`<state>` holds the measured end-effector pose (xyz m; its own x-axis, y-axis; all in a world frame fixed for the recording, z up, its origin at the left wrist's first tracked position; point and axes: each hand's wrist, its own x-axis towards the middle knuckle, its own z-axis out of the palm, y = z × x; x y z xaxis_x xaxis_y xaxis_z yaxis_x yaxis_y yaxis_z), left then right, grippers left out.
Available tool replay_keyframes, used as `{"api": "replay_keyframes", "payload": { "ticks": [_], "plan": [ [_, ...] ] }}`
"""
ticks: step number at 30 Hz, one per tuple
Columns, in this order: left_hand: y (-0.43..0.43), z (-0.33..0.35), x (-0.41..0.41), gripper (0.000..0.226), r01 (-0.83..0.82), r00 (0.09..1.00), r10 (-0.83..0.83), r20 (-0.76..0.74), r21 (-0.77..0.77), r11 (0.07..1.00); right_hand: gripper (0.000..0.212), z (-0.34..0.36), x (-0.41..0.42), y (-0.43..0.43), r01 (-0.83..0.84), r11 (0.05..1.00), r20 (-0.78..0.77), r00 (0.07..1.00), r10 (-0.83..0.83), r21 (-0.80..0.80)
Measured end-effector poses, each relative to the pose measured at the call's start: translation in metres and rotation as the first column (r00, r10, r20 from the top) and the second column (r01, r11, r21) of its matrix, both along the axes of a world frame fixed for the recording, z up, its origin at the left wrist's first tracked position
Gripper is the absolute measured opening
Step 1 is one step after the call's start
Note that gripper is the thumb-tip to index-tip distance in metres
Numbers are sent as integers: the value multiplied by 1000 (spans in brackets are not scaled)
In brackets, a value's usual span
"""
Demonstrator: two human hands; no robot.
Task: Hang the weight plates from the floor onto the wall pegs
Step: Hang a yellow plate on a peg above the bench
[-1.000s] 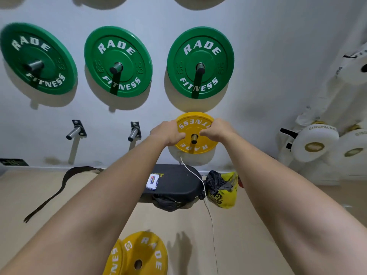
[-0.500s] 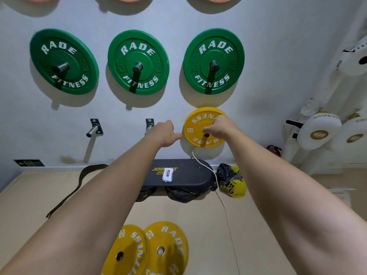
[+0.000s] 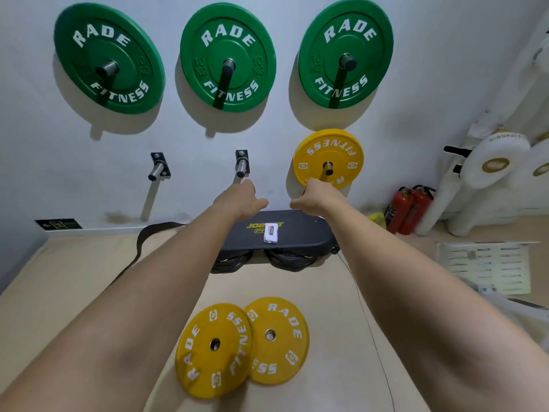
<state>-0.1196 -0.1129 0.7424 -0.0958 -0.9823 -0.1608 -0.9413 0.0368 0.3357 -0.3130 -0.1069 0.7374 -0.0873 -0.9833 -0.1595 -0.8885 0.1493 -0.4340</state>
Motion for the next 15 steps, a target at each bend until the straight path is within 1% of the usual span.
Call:
{"api": "replay_keyframes", "payload": {
  "ticks": [3,7,10,11,14,15],
  "plan": [
    [-7,-17,14,38,0,1000,0,0,15,1000,29,-19,17,-6,-14,999,-5,1000,14,32],
    [-24,-50,25,42,-21,1000,22,-4,64,998,38,-63,30,-28,-17,994,14,1000,16,108],
    [-42,-82,31,48,-26,1000,25,10,93,995,43,-101,35,-45,-29,986,55,998,21,161],
    [-50,-97,33,50,-35,999,33,18,113,993,42,-119,37,-53,-35,981,73,997,21,190],
    [-73,-139,36,49,-36,999,30,44,147,988,30,-161,39,-71,-45,961,112,994,15,273],
    [-83,-154,35,47,-43,999,37,40,157,987,31,-179,39,-80,-46,954,134,991,7,295]
  ]
}}
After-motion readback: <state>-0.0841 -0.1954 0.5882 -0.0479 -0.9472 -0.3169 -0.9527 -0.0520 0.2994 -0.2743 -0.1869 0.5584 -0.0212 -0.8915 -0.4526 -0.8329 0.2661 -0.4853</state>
